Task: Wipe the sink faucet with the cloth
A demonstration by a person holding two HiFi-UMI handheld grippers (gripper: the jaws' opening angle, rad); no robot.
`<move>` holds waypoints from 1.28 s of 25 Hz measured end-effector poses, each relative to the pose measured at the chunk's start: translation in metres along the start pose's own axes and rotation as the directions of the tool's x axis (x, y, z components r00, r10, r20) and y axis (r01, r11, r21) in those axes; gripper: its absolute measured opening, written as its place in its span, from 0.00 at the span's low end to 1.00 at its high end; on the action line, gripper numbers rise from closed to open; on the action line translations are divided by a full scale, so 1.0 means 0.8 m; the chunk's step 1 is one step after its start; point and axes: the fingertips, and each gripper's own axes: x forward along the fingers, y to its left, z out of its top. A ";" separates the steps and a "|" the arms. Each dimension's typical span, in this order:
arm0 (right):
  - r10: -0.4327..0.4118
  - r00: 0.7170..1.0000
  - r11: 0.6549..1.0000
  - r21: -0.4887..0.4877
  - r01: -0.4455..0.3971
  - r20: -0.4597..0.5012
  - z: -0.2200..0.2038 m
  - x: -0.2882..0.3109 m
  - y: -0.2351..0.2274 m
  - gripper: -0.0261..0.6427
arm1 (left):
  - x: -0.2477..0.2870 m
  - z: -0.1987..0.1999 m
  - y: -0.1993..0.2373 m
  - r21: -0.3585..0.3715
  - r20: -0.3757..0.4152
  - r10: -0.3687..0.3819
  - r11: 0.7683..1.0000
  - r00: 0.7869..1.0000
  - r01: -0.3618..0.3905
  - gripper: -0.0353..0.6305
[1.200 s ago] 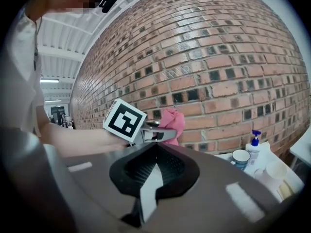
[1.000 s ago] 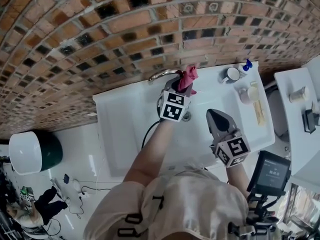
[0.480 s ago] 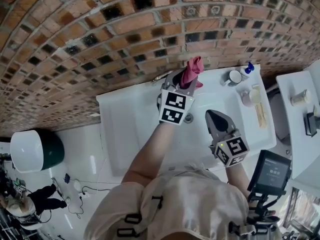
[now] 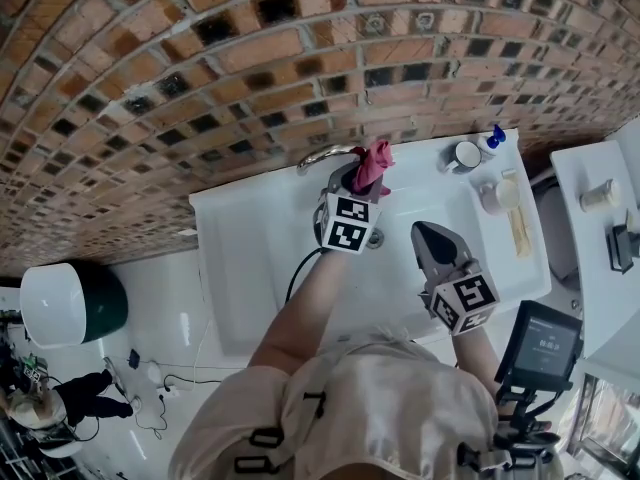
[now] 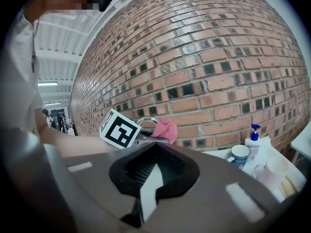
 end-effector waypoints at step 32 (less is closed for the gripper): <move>0.346 0.938 0.928 -0.136 -0.346 -0.026 0.001 0.100 0.331 0.02 | -0.433 -0.144 0.183 -0.251 0.114 0.338 0.919 0.934 -0.302 0.24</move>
